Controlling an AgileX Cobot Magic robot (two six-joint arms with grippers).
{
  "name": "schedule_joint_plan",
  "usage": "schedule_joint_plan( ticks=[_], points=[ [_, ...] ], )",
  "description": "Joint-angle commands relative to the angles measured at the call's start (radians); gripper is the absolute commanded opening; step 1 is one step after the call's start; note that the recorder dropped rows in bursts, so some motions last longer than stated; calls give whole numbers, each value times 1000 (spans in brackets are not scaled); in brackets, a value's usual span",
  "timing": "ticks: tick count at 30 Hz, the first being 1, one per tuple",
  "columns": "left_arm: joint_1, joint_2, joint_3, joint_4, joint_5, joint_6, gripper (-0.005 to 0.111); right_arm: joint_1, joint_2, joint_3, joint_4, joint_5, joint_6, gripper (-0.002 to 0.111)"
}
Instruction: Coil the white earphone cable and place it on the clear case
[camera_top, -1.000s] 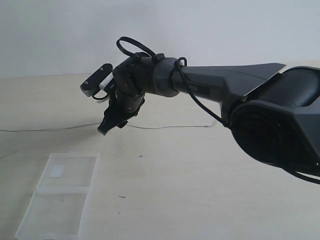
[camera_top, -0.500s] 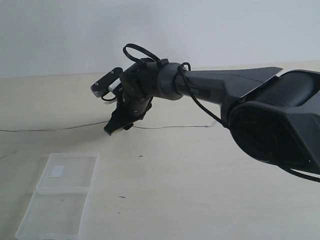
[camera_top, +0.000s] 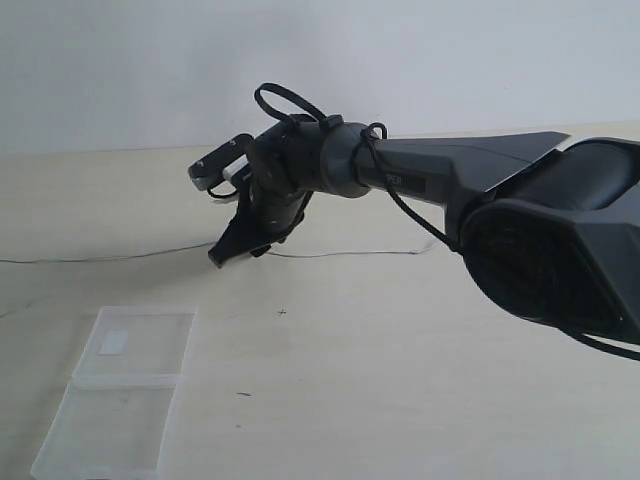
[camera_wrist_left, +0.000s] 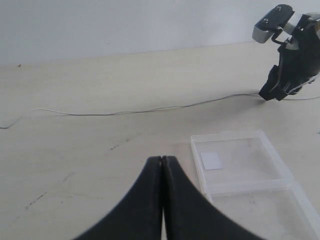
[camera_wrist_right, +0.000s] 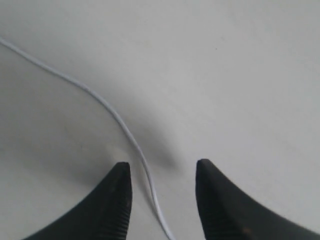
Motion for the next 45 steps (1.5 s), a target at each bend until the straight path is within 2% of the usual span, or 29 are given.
schedule_joint_plan(
  ticks=[1, 17, 19, 25, 34, 45],
  points=[
    [2, -7, 3, -14, -10, 4, 0, -4, -2, -4, 47, -37, 0, 42],
    [2, -7, 3, -14, -10, 4, 0, -4, 63, -4, 59, 4, 0, 41],
    [2, -7, 3, -14, -10, 4, 0, -4, 66, -4, 59, 8, 0, 35],
    [2, -7, 3, -14, -10, 4, 0, -4, 68, -4, 59, 69, 0, 0],
    [2, -7, 3, -14, -10, 4, 0, -4, 6, -4, 74, 163, 0, 0],
    [2, -7, 3, -14, -10, 4, 0, -4, -282, -4, 241, 200, -88, 0]
  ],
)
